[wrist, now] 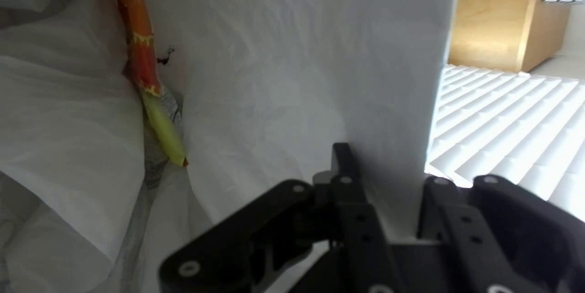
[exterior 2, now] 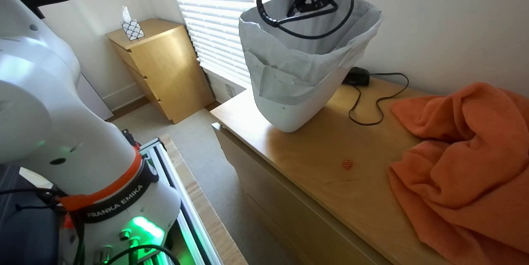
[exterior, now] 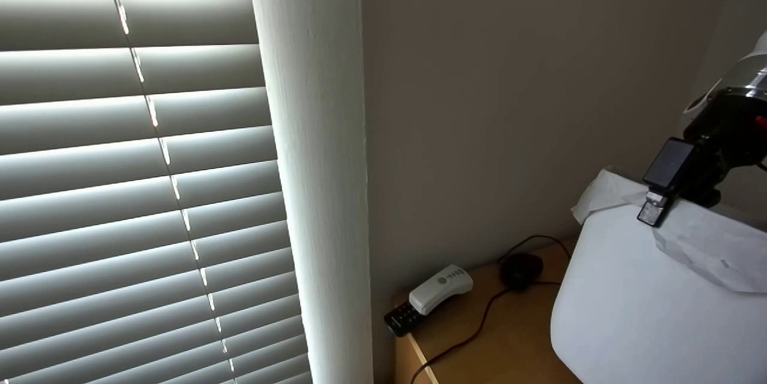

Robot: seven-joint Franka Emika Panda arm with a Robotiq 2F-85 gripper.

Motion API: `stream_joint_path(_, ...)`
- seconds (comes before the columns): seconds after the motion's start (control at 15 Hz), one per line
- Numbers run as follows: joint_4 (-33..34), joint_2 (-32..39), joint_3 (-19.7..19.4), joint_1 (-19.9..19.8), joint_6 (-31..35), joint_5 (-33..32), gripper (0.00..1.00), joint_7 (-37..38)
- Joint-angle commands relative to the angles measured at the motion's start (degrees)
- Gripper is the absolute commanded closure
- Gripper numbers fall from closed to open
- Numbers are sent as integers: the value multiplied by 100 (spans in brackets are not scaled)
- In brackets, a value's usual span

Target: Pick up the waste bin and lay it on the counter top in a horizontal position

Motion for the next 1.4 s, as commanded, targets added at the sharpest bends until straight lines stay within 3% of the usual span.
stream_joint_path(0.0,32,208,-84,-149,-236,315,97,-68)
stream_joint_path(0.2,80,314,-123,-247,-237,545,97,-104)
stream_joint_path(0.47,229,628,-232,-419,-899,1045,97,-598)
stream_joint_path(1.13,604,1221,-267,-719,-1499,960,97,-767)
stream_joint_path(1.2,554,882,-228,-671,-1270,919,97,-577)
stream_joint_path(1.27,601,914,-233,-692,-1310,921,89,-588)
stream_joint_path(1.33,630,914,-235,-697,-1293,901,89,-587)
